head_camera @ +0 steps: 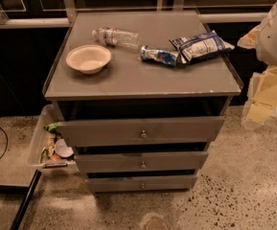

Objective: Open bottom drawer

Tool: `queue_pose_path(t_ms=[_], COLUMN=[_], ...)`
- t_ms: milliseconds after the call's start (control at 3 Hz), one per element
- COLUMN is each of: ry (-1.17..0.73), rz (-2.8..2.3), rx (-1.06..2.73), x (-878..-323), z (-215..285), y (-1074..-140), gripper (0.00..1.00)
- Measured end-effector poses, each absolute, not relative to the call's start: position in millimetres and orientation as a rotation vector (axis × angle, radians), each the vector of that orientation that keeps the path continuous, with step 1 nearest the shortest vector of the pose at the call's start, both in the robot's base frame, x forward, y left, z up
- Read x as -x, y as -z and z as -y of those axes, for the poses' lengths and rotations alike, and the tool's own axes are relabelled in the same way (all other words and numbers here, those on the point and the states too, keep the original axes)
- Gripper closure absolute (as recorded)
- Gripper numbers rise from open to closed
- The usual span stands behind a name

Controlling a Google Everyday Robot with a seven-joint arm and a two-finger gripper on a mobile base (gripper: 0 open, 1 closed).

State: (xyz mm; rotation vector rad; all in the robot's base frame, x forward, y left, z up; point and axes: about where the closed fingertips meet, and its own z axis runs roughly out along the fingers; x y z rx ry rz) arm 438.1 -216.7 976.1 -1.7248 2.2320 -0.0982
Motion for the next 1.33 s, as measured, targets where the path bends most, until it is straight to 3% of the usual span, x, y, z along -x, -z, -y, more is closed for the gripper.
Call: queue_pose_path(t_ms=[667,1333], ry=[0.115,-0.004], rz=[-2.230,-2.110], rx=[1.750,1.874], x=[-431,-405], z=[219,232], y=[-947,-838], gripper=[0.00,0.00])
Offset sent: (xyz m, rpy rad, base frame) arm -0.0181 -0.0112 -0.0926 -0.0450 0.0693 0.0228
